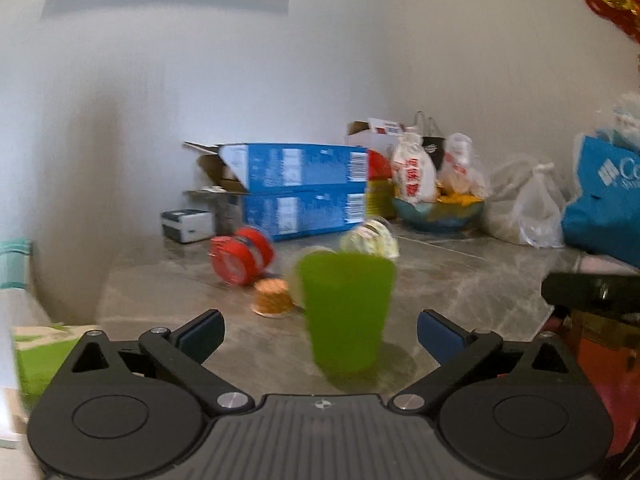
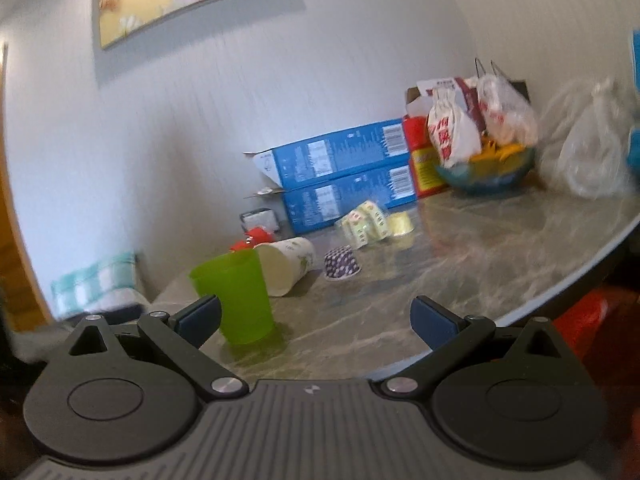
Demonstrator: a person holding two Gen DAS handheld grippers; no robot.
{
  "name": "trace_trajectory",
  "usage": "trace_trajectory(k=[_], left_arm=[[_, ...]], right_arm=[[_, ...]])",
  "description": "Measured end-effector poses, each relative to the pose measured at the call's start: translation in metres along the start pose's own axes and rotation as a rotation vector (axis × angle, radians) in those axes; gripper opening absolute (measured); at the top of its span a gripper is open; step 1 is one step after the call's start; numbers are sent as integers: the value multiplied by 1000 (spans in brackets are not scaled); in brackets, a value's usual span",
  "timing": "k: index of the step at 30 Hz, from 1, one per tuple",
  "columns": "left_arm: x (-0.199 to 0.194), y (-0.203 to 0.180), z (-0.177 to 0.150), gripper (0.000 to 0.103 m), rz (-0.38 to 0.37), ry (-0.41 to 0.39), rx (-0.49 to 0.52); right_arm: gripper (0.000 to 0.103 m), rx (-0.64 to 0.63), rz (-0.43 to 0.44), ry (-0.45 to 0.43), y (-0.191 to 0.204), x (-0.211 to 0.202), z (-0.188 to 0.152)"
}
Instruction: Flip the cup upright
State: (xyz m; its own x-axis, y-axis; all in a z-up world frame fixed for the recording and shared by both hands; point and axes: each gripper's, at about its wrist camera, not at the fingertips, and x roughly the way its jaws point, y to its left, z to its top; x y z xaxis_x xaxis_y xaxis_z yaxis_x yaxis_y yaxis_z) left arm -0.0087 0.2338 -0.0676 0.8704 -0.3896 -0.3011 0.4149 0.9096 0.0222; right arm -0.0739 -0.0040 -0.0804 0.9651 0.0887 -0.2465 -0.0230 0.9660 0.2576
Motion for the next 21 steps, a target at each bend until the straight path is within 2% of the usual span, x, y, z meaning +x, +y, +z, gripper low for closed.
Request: trace_trajectory(k=[2,5,8,11,21], left_arm=[[-12,6,22,103,8,34,7],[-31,16,47,103,-29,71,-9],[-47,22,62,103,-64,84,-31],[-57,24,70,103,-87,78,-38],[-56,30,73,103,-89,152,-59]], right_arm=[[102,-74,-15,22,14,-4,16],[102,-125,-29,66,31,-9,37],[102,-125,18,128,39,-13,54],[102,-106,25,154,42,-14,62],[102,-137,2,229,49,-2,62]])
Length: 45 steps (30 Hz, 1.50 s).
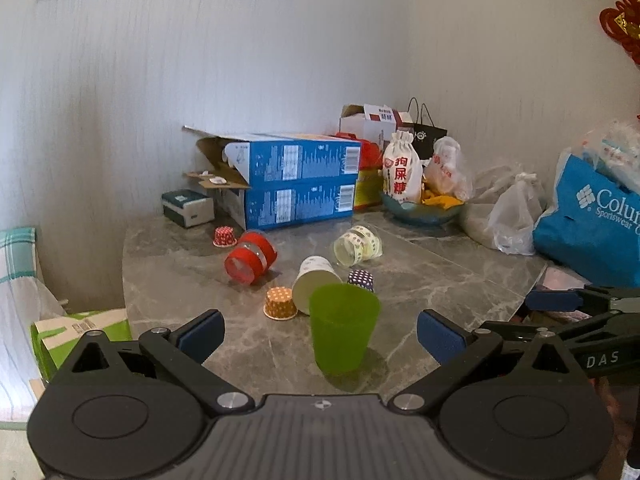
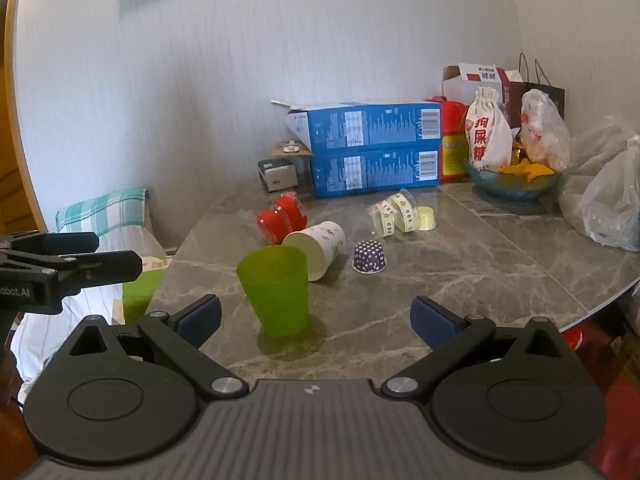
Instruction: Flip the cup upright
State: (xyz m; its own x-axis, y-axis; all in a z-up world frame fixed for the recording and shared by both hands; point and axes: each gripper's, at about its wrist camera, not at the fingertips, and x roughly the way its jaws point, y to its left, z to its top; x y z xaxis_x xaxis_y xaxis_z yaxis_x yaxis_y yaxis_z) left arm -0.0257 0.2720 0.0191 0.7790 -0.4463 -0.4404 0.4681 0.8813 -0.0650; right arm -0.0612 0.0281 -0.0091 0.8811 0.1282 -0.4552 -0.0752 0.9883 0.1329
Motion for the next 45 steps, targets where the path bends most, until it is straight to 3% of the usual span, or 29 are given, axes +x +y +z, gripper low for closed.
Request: trace_trajectory(k=[45], left_arm=[[8,7,0,103,12,38,-32]], right_arm=[[102,-15,-5,3,2,6,4]])
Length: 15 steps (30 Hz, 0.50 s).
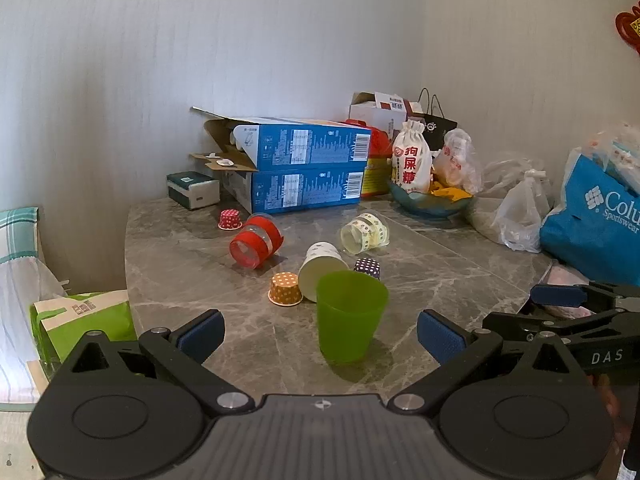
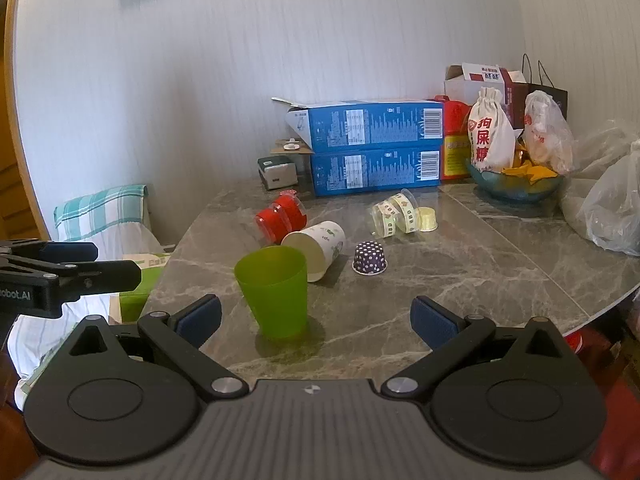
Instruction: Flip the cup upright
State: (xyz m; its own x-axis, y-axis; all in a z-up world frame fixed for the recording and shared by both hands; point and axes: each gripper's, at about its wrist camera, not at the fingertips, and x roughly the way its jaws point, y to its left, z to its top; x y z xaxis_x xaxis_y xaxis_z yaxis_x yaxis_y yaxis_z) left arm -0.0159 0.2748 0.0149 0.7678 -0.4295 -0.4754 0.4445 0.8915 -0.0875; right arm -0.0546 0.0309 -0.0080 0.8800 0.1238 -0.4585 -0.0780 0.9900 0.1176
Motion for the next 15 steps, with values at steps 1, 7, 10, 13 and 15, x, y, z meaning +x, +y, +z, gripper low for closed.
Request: trace_trajectory(k=[1,7,10,13,15], left_arm=[[0,0,0,103,-1,1,0],[1,0,0,103,-2,3,1],[1,0,0,103,2,3,1],[1,1,0,103,3,3,-3],[1,2,-1,103,4,2,-4]], right_arm=[[102,0,-1,-1,0,0,0],[102,-5,-12,-4,-1,-1,0],[102,2,-16,-11,-1,-2,1],[102,2,-16,-13,1,-1,0],[102,-2,-13,-12,2,-1,0]])
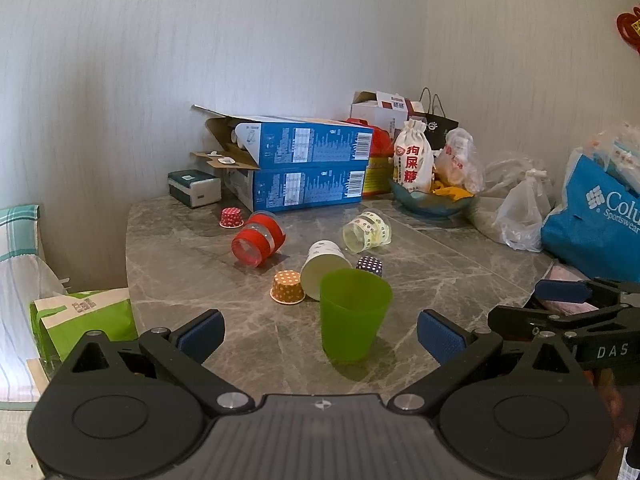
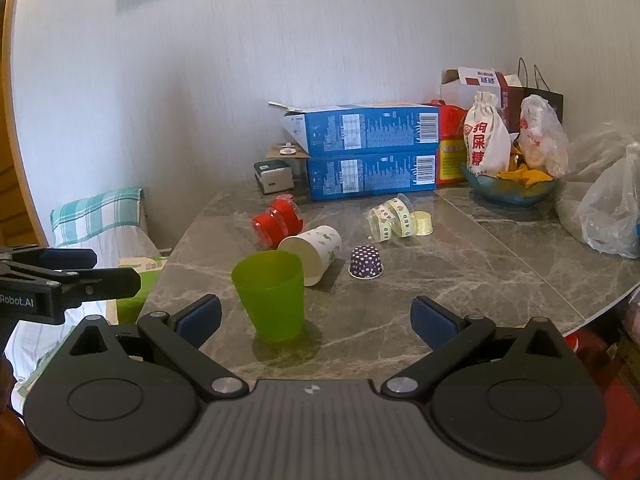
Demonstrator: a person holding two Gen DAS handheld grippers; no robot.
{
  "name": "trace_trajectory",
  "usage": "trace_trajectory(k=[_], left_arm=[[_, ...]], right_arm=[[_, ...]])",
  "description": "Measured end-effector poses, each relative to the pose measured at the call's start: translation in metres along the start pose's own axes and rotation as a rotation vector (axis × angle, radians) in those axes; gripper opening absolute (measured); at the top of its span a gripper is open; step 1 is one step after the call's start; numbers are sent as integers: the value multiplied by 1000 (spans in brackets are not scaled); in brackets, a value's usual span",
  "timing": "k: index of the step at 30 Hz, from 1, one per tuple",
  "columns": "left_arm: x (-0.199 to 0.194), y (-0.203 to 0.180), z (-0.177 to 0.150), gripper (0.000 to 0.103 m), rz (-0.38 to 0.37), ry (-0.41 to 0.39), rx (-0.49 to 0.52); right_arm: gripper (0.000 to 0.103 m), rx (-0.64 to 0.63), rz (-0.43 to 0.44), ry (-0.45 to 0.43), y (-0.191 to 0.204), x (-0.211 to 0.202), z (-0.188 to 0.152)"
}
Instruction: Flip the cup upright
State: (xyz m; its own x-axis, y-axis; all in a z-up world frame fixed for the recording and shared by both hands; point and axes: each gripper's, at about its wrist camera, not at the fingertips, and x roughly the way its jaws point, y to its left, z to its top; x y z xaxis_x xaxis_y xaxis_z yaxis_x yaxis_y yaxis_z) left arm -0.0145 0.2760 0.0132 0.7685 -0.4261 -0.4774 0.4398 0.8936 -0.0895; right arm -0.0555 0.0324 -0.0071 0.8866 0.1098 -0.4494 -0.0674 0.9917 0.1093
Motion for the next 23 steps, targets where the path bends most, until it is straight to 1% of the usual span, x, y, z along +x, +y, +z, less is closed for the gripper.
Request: trace_trajectory(k=[23], left_arm=[[5,0,-2,103,-12,-6,0]], right_arm=[[102,2,4,7,-1,6,-2]])
